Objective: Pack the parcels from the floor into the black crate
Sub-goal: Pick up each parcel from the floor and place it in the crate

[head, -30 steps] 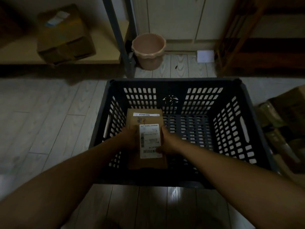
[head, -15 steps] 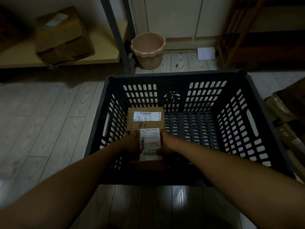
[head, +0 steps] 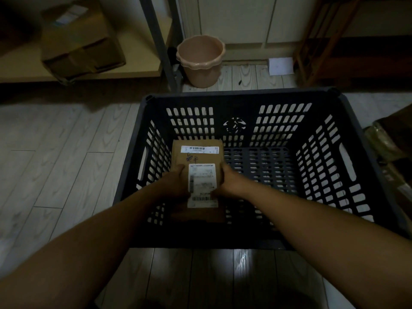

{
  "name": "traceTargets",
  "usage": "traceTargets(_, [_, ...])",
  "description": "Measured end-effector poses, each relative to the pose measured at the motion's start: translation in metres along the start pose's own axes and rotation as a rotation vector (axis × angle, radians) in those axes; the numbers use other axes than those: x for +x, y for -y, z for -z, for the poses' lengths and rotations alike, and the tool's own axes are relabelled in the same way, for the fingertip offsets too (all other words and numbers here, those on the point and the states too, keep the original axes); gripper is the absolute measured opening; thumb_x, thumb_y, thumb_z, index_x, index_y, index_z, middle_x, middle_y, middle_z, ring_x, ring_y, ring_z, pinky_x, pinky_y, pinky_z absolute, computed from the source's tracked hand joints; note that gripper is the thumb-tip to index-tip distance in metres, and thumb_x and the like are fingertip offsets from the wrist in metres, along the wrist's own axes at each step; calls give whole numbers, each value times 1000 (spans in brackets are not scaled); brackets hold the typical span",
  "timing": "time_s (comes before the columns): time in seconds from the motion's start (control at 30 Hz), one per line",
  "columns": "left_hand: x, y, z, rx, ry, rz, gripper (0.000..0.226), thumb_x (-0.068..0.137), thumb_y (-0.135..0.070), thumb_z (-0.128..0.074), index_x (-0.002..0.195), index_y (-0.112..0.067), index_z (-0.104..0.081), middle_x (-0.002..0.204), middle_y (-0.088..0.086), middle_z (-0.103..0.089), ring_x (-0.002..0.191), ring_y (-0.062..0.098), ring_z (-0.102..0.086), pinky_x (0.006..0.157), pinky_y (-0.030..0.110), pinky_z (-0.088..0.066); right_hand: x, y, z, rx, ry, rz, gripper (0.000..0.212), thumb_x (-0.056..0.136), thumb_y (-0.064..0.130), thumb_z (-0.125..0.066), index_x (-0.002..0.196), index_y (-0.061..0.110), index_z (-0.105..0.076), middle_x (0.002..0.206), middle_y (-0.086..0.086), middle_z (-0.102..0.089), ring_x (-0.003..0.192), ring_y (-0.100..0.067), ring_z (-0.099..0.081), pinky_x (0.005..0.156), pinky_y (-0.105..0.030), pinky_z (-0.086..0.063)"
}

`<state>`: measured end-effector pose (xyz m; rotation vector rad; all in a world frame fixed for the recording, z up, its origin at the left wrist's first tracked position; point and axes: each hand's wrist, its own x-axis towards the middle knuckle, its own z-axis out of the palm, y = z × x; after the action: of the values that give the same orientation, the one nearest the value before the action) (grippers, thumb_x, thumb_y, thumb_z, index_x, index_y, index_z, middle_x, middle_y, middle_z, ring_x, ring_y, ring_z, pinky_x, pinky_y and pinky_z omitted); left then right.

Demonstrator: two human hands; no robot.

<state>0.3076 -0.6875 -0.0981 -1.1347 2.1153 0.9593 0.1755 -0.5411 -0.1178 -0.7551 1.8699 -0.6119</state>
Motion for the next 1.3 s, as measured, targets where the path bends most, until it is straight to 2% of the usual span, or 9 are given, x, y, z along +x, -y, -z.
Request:
traceTargets(0.23, [-6,-14,17,-370,65,-132,78,85,4,-53,145,-35,-22,147,4,-36,117,23,-50,75,32,-55,4,-5,23,153,-291,-116,109,71,29,-80,150,38,-5,157,-7,-9,136,-31,-32,102,-43,-42])
traceTargets(0.33, [-5,-21,26,-354,114,-158,70,83,4,-56,138,-35,-38,141,1,-42,107,17,-54,66,24,-53,4,-9,30,143,-182,-67,72,80,26,-73,142,25,-36,135,-6,-53,109,-20,-57,92,-38,-50])
traceTargets(0.47, [0,-18,30,-123,-44,-162,62,85,-11,-62,139,-29,-39,137,6,-46,90,7,-50,57,15,-40,2,-12,40,58,-201,-82,55,89,25,-64,137,12,-41,130,-7,-55,97,-16,-50,82,-27,-39])
traceTargets(0.73, [9,-5,7,199,-3,53,87,78,-23,-72,147,-26,-19,152,16,-12,134,36,-27,106,46,-37,-7,-15,28,-129,-18,-229,46,91,19,-58,130,7,-39,124,-13,-54,95,-21,-51,78,-29,-41])
traceTargets(0.87, [15,7,-13,139,-157,93,99,73,-24,-77,147,-21,-11,154,16,6,137,39,-21,106,48,-34,-11,-16,8,-183,123,-295,10,92,7,-52,87,6,-61,89,-16,-62,83,-37,-65,69,-44,-57])
traceTargets(0.97, [23,11,-20,126,-118,19,94,75,-19,-74,146,-20,-13,153,14,-6,131,34,-33,99,42,-41,-11,-14,0,-221,123,-272,7,91,8,-56,87,5,-60,78,-9,-59,68,-26,-64,47,-27,-53])
traceTargets(1.03, [28,12,-22,167,-41,-15,94,73,-23,-77,145,-23,-18,152,13,-16,128,32,-38,98,40,-45,-2,-16,-2,-215,86,-224,40,87,12,-64,122,4,-48,98,-11,-60,88,-29,-65,50,-29,-55])
traceTargets(1.13, [31,14,-26,265,10,-74,107,61,-37,-84,145,-29,-18,153,9,-9,135,37,-25,108,49,-34,6,-20,-5,-393,161,-154,106,84,20,-69,151,22,12,144,-17,-39,120,-33,-50,95,-36,-47])
traceTargets(1.3, [34,29,-35,443,80,-146,112,63,-46,-81,145,-39,-5,155,9,15,140,46,5,111,61,-18,18,-31,-18,-701,292,-149,98,86,29,-67,151,14,4,157,-14,-13,141,-30,-23,110,-30,-23])
